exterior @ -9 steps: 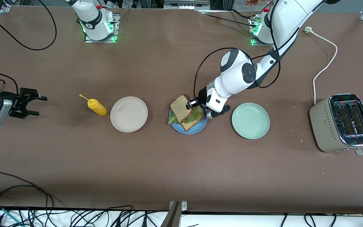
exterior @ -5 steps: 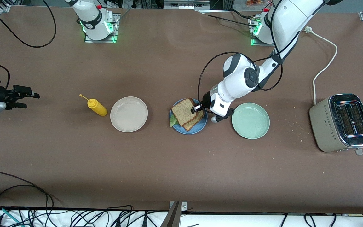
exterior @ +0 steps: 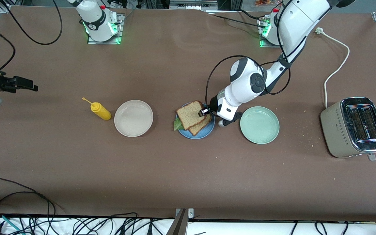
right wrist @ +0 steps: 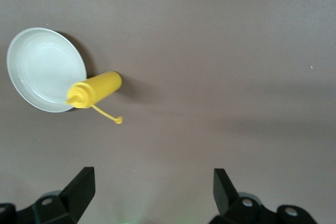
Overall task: Make sandwich in blue plate with both arms
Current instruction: 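Lower the bread onto the lettuce while the right gripper withdraws, then open the left gripper to release the bread on the sandwich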
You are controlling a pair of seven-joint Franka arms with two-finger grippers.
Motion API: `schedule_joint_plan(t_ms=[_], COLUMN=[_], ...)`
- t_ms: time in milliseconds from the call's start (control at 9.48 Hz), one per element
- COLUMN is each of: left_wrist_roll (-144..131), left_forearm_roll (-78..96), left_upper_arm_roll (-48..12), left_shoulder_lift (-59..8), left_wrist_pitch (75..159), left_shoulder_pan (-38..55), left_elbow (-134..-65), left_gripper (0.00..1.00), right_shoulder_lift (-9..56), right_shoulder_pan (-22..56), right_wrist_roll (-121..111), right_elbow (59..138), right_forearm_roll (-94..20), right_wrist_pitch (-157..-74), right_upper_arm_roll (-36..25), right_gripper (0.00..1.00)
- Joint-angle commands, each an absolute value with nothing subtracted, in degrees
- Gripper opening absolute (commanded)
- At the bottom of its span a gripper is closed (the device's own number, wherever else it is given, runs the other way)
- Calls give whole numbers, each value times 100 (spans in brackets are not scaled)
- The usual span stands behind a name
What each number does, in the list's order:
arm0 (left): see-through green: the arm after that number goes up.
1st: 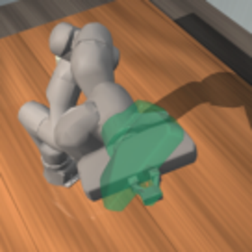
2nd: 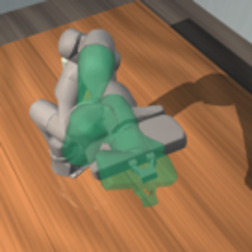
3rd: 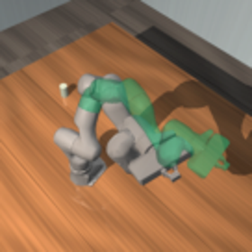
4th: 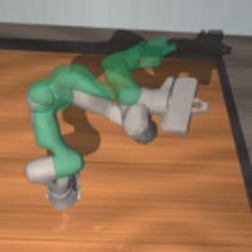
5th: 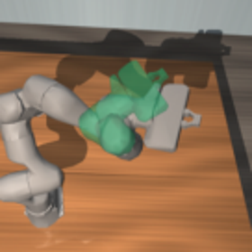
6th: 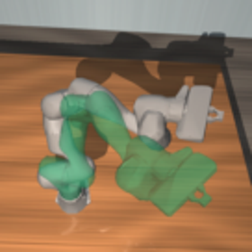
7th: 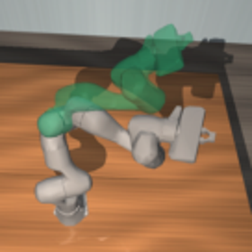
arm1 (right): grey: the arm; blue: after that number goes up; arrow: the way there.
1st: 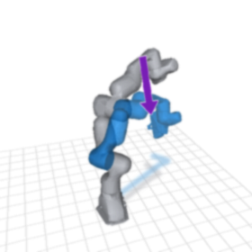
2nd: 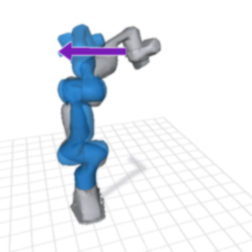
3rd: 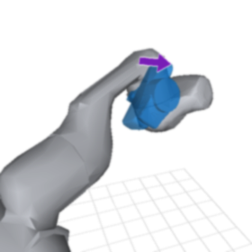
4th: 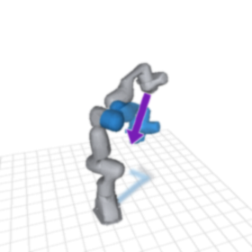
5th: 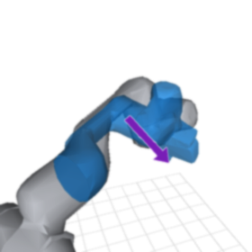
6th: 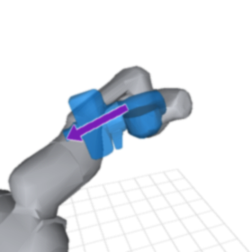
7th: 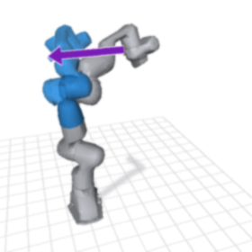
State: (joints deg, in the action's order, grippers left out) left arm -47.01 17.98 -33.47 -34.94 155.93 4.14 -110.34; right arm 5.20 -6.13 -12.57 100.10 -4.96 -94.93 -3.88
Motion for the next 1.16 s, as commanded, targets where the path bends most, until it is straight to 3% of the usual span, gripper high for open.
schedule_joint_plan(t_ms=[0,211,422,528,844,1055], left_wrist_roll=[-4667,-4658,-4667,-4667,-4702,-4659], left_forearm_roll=[1837,1837,1837,1837,1837,1776], left_upper_arm_roll=[-3191,-3094,-2762,-2499,-2356,-2024], left_shoulder_lift=[-3463,-3463,-3463,-3463,-3166,-2622], left_wrist_pitch=[15592,15592,15592,15592,15331,14183], left_shoulder_pan=[492,518,780,1017,1011,941], left_elbow=[-11109,-11083,-11039,-11030,-11021,-11013], left_gripper=[65,80,97,100,100,100], right_shoulder_lift=[106,-96,-150,-123,-114,-88], right_shoulder_pan=[-713,-493,-247,-203,-97,-44], right_wrist_roll=[146,474,483,544,519,527], right_elbow=[10178,10152,9488,9249,9202,9281], right_forearm_roll=[-115,-9,-44,-79,-326,-89], right_wrist_pitch=[-9605,-9695,-8943,-8773,-8842,-8938], right_upper_arm_roll=[298,299,132,106,-211,-228], right_gripper=[100,100,100,100,100,100])
